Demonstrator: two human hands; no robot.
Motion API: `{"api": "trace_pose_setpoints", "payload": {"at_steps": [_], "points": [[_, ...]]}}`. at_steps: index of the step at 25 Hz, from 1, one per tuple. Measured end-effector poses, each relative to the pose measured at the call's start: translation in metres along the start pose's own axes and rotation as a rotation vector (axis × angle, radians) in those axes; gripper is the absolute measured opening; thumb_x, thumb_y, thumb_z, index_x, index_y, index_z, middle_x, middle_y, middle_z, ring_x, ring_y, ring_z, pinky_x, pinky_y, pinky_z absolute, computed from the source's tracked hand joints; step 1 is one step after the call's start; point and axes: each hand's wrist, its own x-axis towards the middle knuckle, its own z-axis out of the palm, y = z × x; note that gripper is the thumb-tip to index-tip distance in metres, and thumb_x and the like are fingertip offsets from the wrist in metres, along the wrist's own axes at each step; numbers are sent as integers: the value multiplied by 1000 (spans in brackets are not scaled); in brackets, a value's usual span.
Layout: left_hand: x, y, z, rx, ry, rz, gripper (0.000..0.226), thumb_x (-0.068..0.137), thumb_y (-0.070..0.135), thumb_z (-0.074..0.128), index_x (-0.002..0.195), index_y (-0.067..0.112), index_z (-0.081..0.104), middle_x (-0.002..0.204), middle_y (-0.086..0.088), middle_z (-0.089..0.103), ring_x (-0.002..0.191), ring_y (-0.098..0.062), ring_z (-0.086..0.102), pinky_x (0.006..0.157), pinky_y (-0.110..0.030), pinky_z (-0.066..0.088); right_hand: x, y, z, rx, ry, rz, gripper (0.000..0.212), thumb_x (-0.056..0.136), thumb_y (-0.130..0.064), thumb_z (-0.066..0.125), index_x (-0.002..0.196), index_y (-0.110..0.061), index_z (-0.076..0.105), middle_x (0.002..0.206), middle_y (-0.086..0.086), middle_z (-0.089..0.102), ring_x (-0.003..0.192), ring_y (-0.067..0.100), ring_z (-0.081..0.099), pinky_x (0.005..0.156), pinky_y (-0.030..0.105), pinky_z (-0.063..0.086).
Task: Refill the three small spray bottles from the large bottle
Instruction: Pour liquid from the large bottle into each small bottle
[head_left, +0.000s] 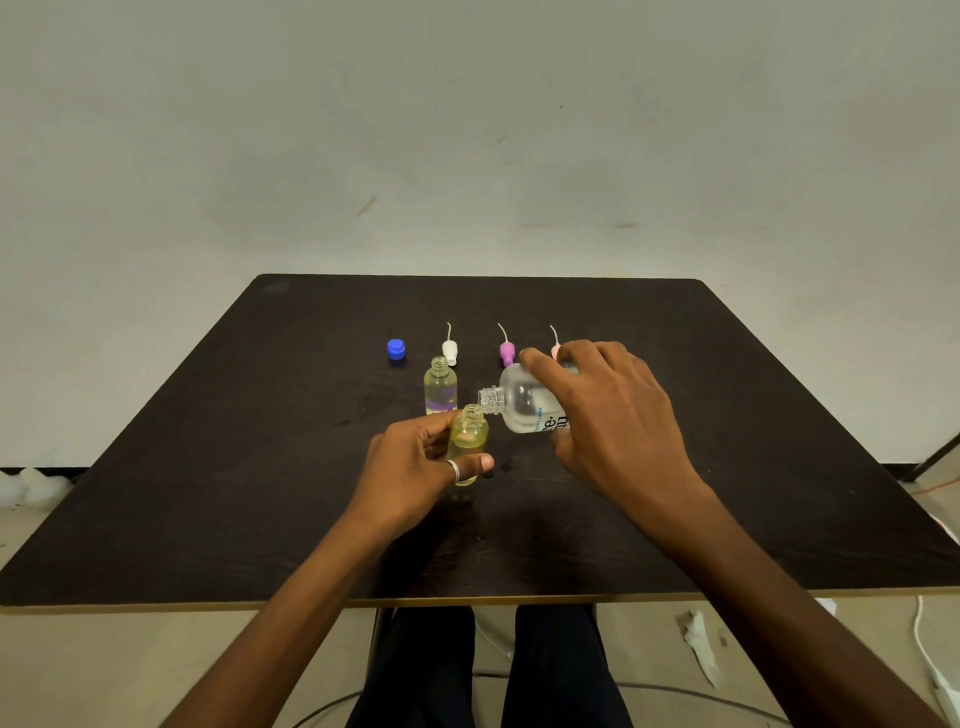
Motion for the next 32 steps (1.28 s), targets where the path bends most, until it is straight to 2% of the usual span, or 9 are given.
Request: {"api": "trace_pose_setpoints", "payload": {"at_steps": [17, 32], "points": [[-1, 1, 1, -43, -4, 8, 30, 75, 19, 86, 102, 26, 75, 93, 14, 77, 94, 1, 71, 94, -29, 56, 0, 0, -2, 6, 12, -5, 78, 64, -17, 79, 134, -28, 47, 116, 5, 60, 105, 28, 55, 84, 41, 50], [0, -1, 1, -24, 2, 10, 34, 75, 21, 86, 102, 36, 73, 96, 22, 76, 97, 7, 69, 91, -19, 53, 0, -1, -3, 3, 16, -9, 75, 66, -16, 78, 132, -28, 47, 116, 5, 59, 106, 29, 55, 84, 42, 50]]}}
